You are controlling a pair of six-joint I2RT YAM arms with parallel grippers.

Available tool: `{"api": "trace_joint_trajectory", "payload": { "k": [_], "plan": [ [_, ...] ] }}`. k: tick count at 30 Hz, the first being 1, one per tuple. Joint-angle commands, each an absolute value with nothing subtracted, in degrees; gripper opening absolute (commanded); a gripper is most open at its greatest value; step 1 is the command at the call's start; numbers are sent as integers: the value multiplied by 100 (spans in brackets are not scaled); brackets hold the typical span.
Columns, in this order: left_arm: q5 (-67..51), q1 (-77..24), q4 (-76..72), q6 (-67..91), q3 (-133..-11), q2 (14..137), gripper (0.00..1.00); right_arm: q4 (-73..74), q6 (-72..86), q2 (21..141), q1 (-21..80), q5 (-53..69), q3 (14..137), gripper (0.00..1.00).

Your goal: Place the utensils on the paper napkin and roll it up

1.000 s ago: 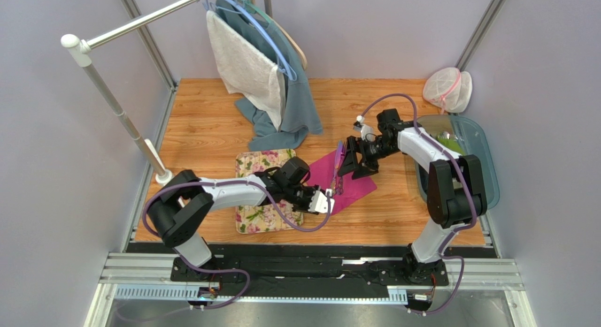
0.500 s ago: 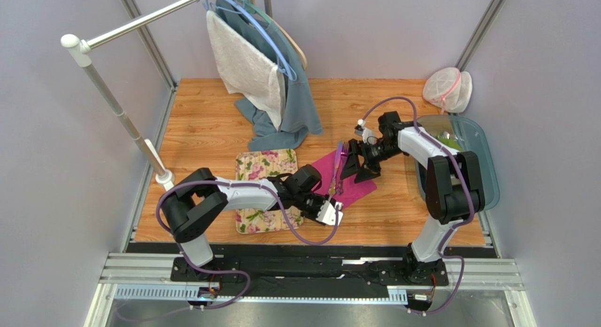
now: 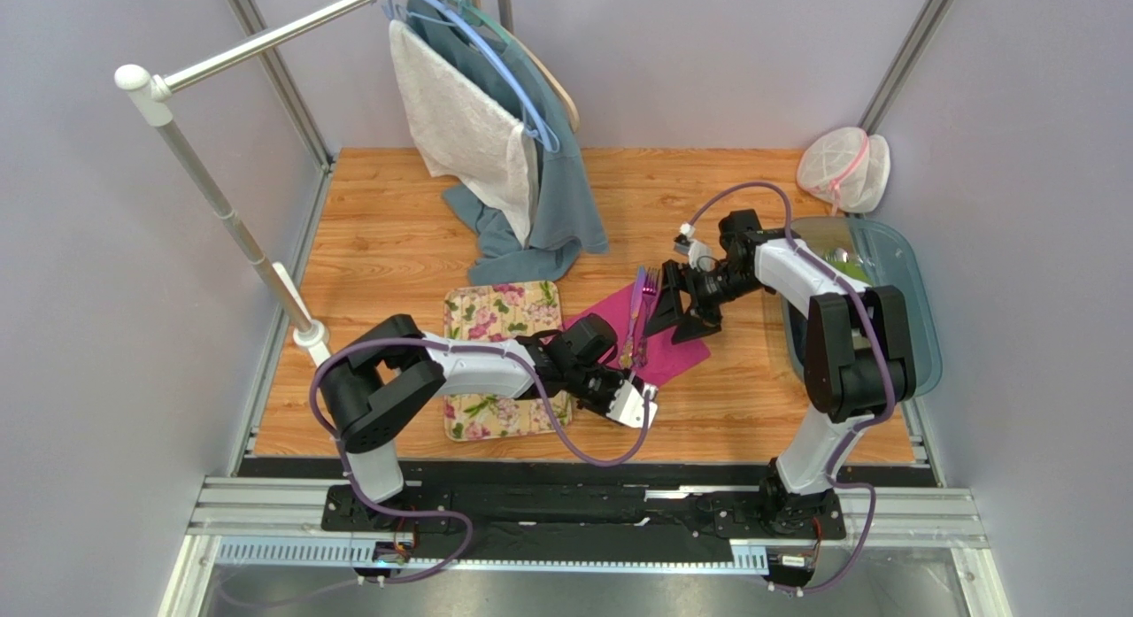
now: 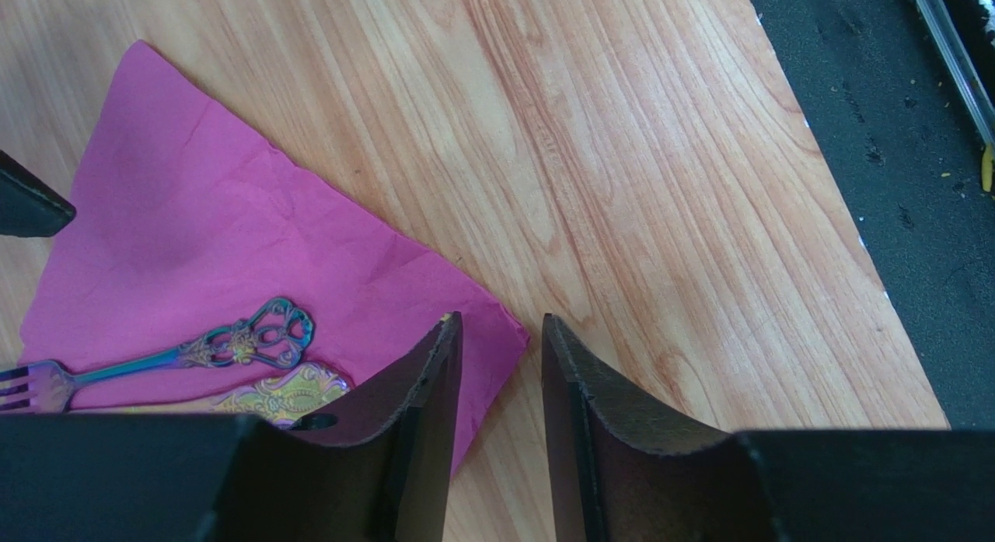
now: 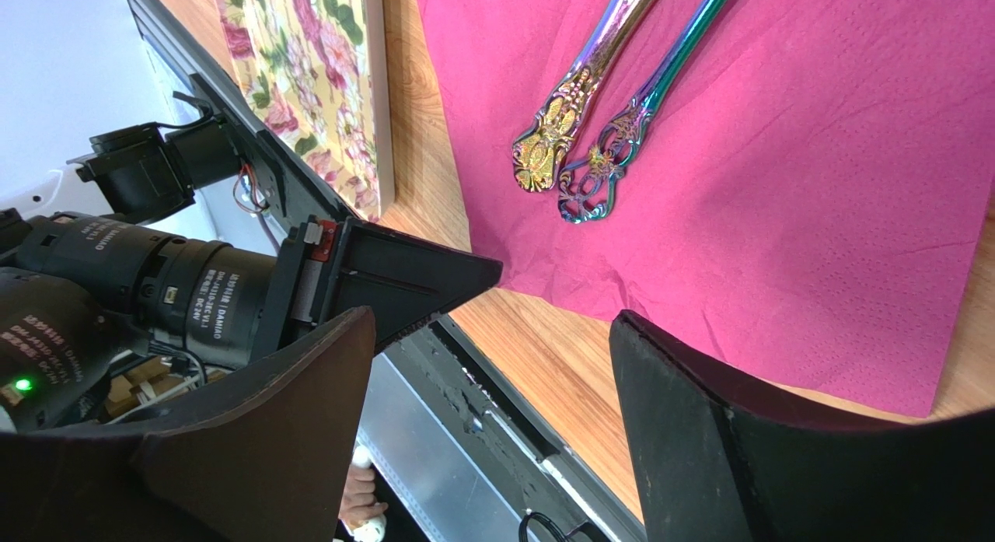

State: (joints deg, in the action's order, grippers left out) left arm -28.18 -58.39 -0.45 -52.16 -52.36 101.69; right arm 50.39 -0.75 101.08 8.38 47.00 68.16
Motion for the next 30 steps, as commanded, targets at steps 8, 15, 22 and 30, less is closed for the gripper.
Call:
{"api": "trace_joint_trajectory", "payload": {
  "k": [8,15,22,30],
  "plan": [
    [-3005,-5968,-185,-5080,-5642,10283,14,5071,-220,10037,712,4896,6768,78],
    [-3375,-6082,297,-4729,-5941,10187,0,5176,-290,9967,607,4887,6706,78],
    [-3525,-6091,984,-4492,-6363,10230,0,5300,-378,9975,466,4930,6662,78],
    [-3234,-5907,1546,-4121,-7356,10634,0,5344,-396,9861,343,4896,6653,77]
  ]
}}
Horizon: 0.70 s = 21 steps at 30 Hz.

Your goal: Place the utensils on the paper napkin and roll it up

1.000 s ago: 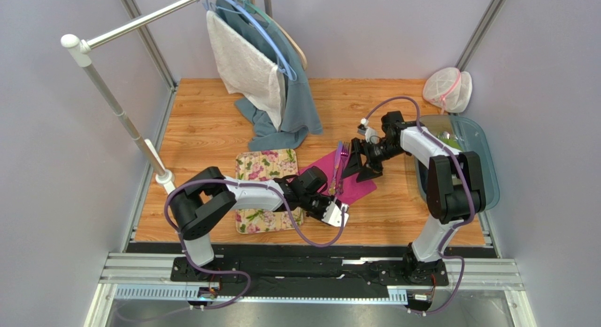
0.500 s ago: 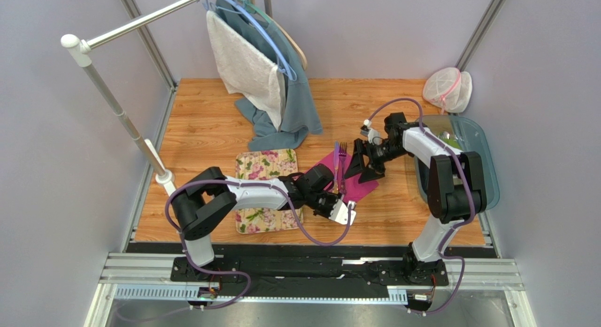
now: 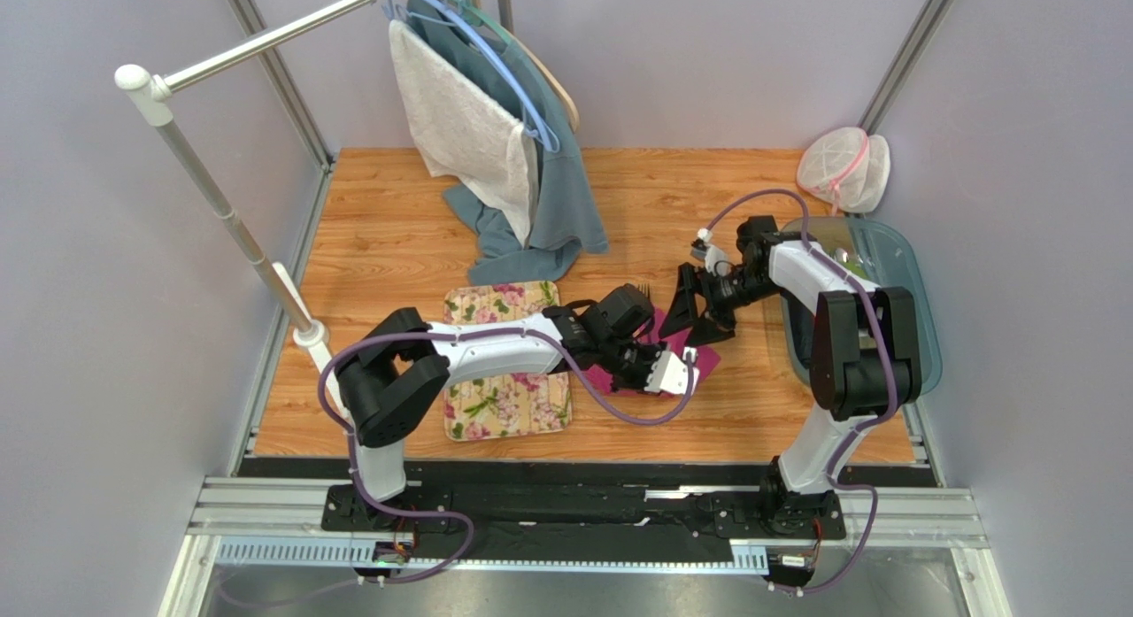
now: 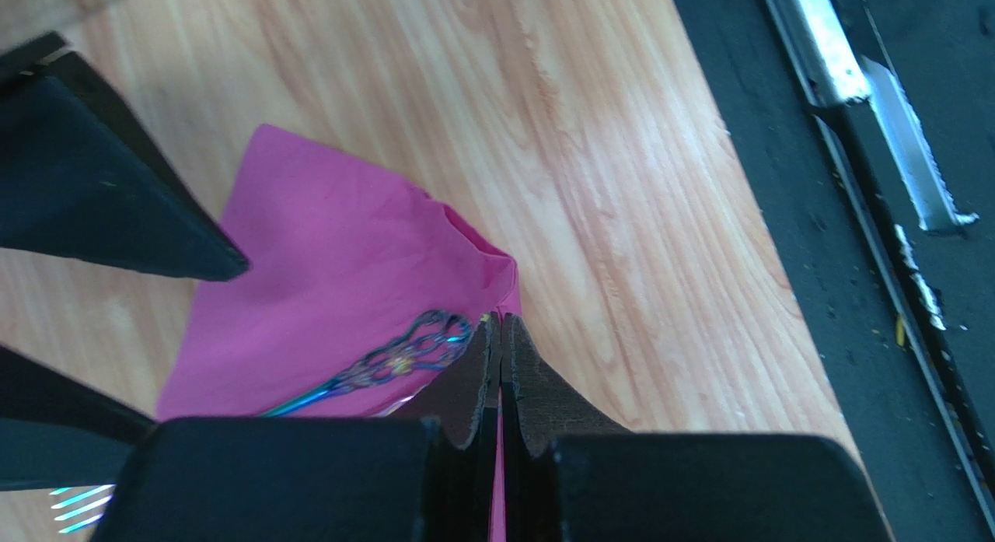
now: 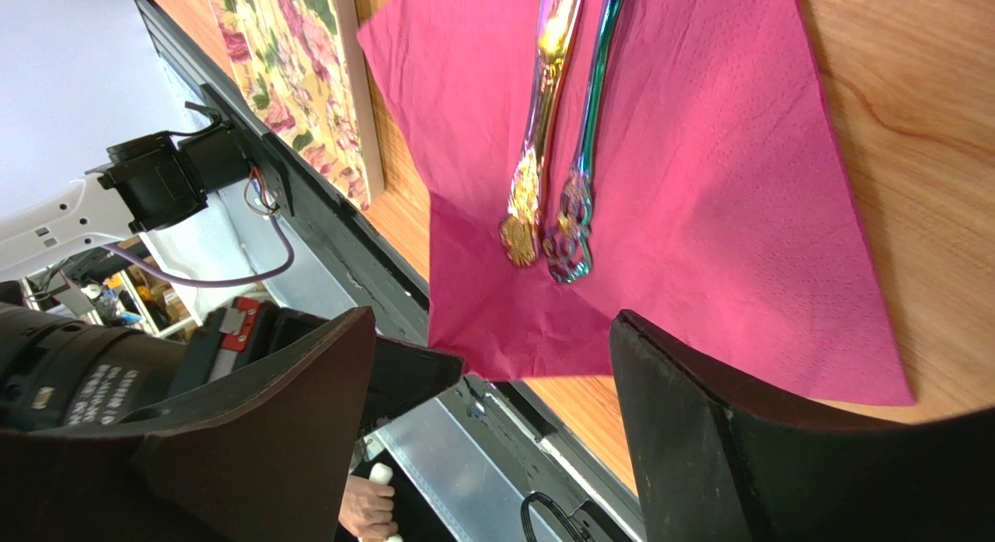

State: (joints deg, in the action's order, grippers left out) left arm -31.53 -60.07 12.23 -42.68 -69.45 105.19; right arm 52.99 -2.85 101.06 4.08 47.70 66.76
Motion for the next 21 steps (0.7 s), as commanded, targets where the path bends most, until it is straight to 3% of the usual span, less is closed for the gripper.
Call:
{"api": "trace_joint_trajectory", "payload": {
  "k": [1,8,11,12,15,21],
  "plan": [
    [-3252,-5880,1599,-4148,-7417,10661,0,5352,-378,9853,343,4861,6645,77],
    [-3384,-5555,2101,-4359,-7980,11056,0,5309,-273,9844,299,4737,6557,67],
    [-3279,-5441,2153,-4342,-8155,11223,0,5273,-194,9853,299,4702,6548,51],
    [-3270,-5423,2171,-4342,-8182,11258,0,5256,-176,9861,290,4693,6530,39],
    [-3199,-5370,2110,-4350,-8200,11329,0,5221,-88,9826,290,4597,6434,20],
    [-3068,-5326,1934,-4289,-8200,11461,0,5125,-35,9712,290,4570,5986,6]
  ]
}}
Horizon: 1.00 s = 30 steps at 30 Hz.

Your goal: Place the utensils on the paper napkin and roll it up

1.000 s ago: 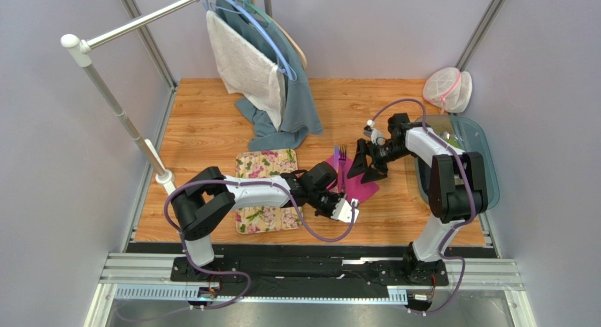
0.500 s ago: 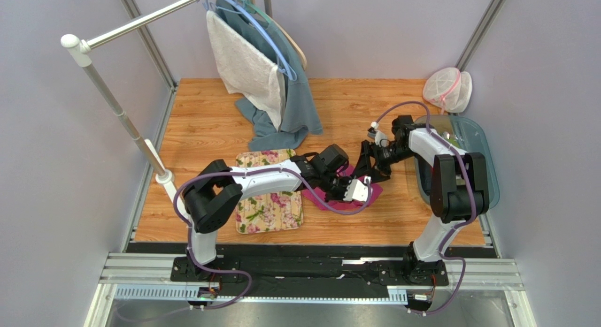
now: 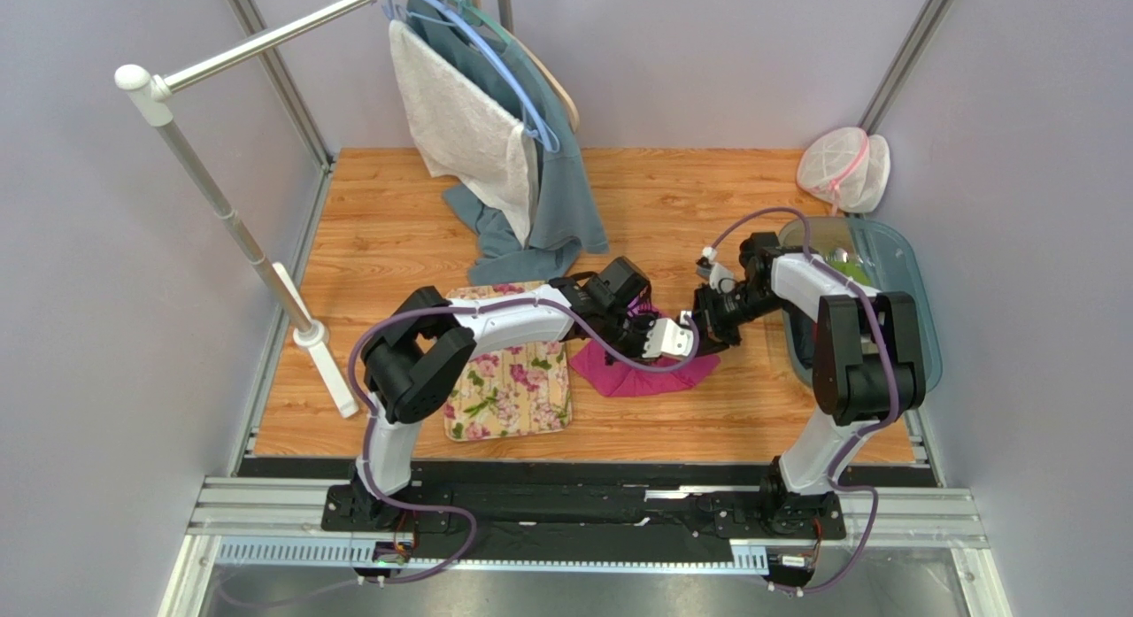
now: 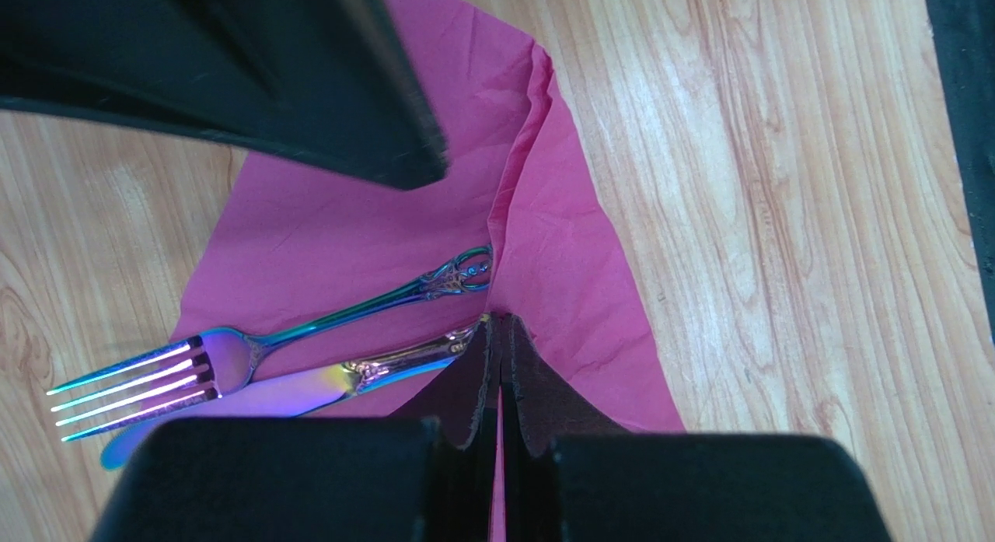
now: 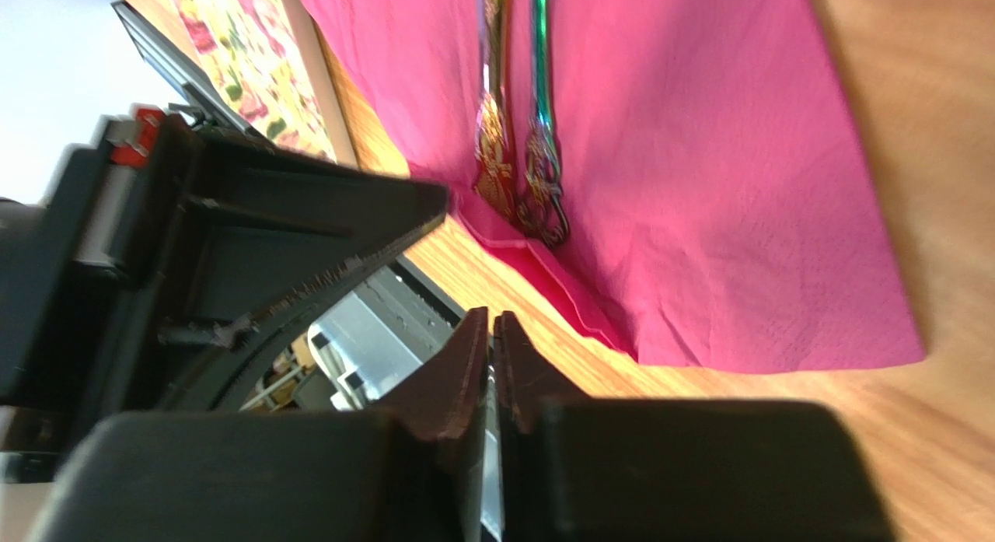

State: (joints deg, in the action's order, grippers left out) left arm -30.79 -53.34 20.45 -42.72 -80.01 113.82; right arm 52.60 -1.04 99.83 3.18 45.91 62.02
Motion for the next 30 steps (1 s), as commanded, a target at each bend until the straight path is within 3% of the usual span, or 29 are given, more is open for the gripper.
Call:
{"api": "trace_joint_trajectory", "payload": {
  "k": [1,14,24,30],
  "plan": [
    [-3006,-5317,1907,-4246,-8218,11487,0,5098,-35,9703,281,4579,5951,5],
    [-2848,-5309,2144,-3867,-8832,11891,0,4852,281,10063,378,4720,5801,6],
    [-2760,-5309,2232,-3700,-9000,12032,0,4299,527,10169,738,4167,5704,4],
    [-2663,-5300,2197,-3612,-9062,12059,7,4131,597,10555,826,3947,5801,4]
  ]
}}
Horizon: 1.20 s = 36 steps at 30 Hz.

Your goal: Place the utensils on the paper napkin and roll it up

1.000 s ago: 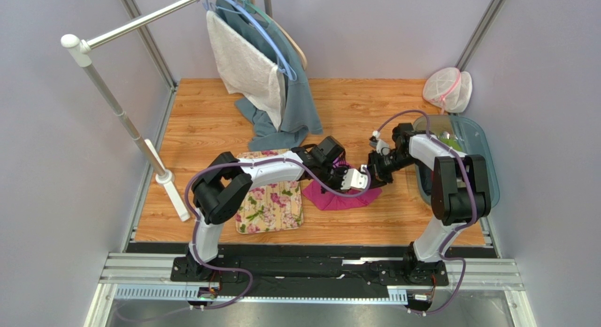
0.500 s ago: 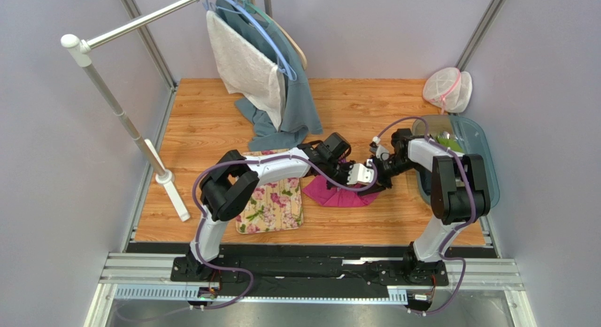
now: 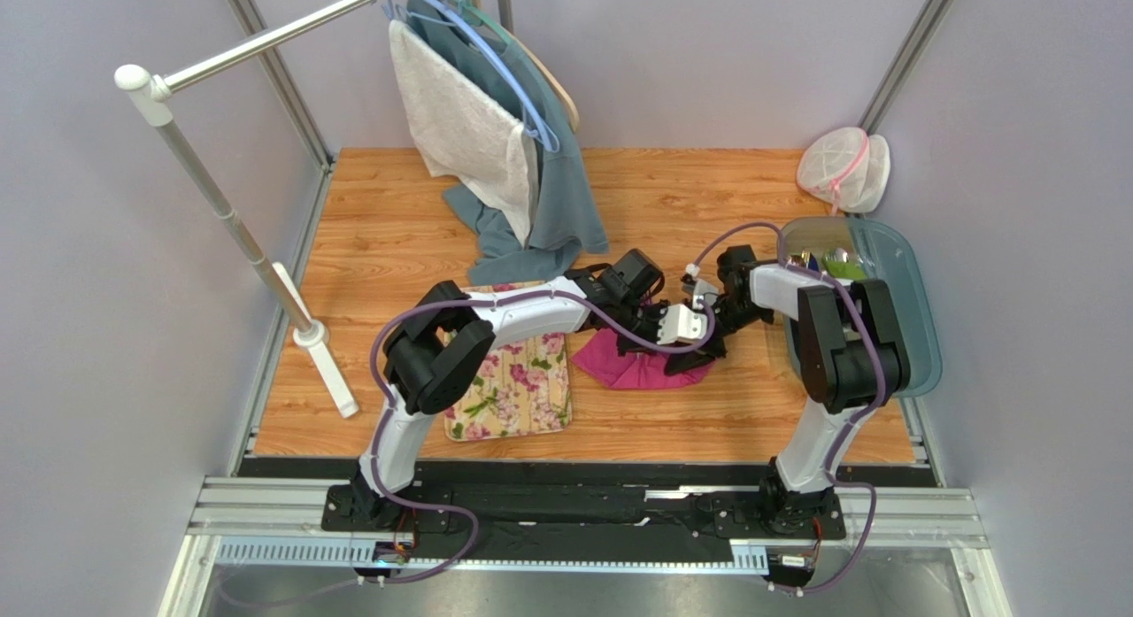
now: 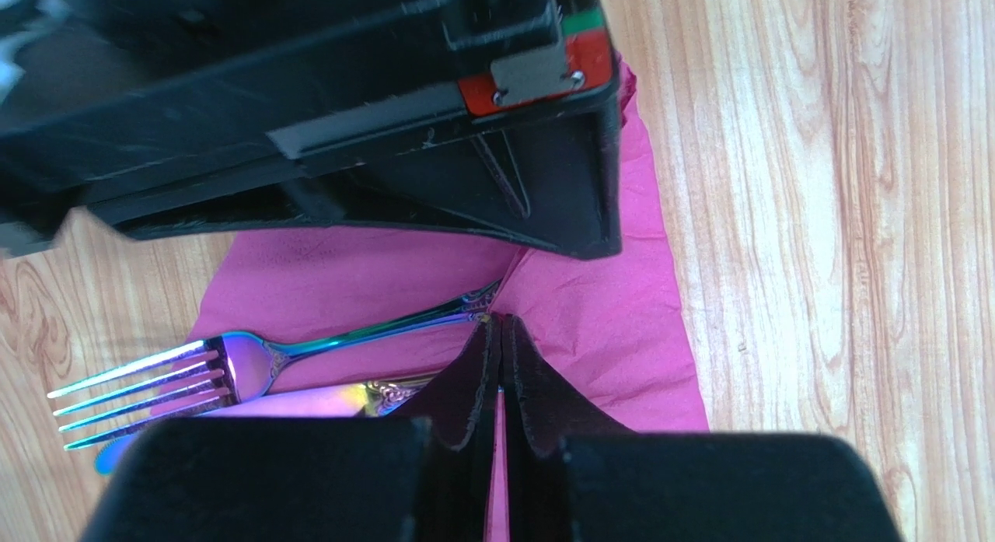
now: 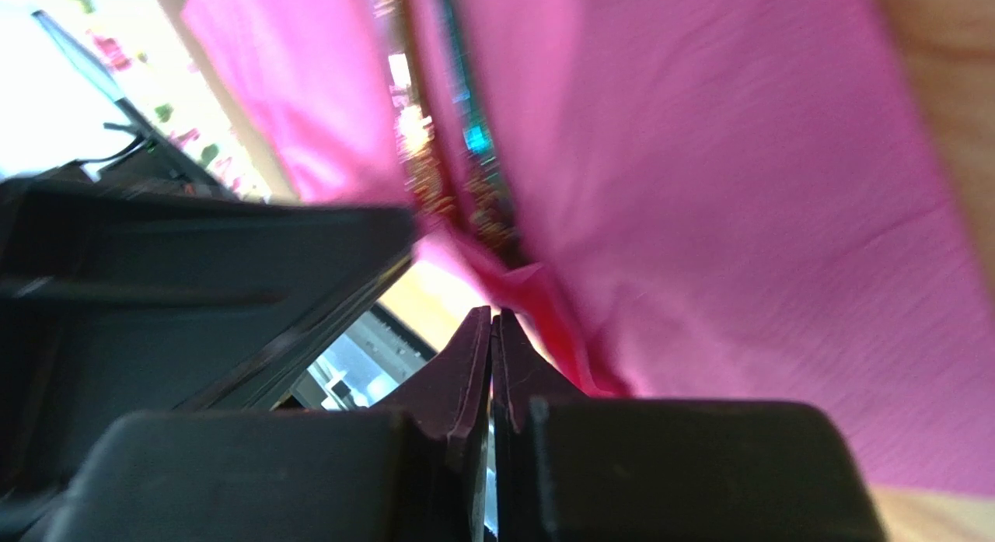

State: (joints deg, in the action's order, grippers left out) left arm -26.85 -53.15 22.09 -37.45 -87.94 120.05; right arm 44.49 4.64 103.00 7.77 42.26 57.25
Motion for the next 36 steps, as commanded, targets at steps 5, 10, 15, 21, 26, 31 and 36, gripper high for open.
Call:
{"api": "trace_joint_trajectory", "payload": {
  "k": [5,10,15,21,26,31,36],
  "plan": [
    [-2645,-5133,2171,-3025,-9062,11769,27,4078,694,10670,817,3665,5827,3],
    [-3111,-4659,2372,-1410,-8843,11216,34,4087,738,10670,826,3595,5827,0],
    [-4066,-4491,2575,-765,-8412,10872,26,4104,747,10617,826,3525,5810,0],
    [-4815,-4500,2575,-256,-7998,10802,16,4131,747,10547,826,3533,5792,1],
    [-4904,-4535,2663,175,-8077,11188,13,4149,738,10512,817,3489,5801,1],
    [-4589,-4553,2663,439,-8287,11592,12,4166,729,10564,817,3463,5818,1],
    [-4412,-4553,2795,492,-8507,11874,11,4210,686,10556,826,3393,5836,1]
  ]
}}
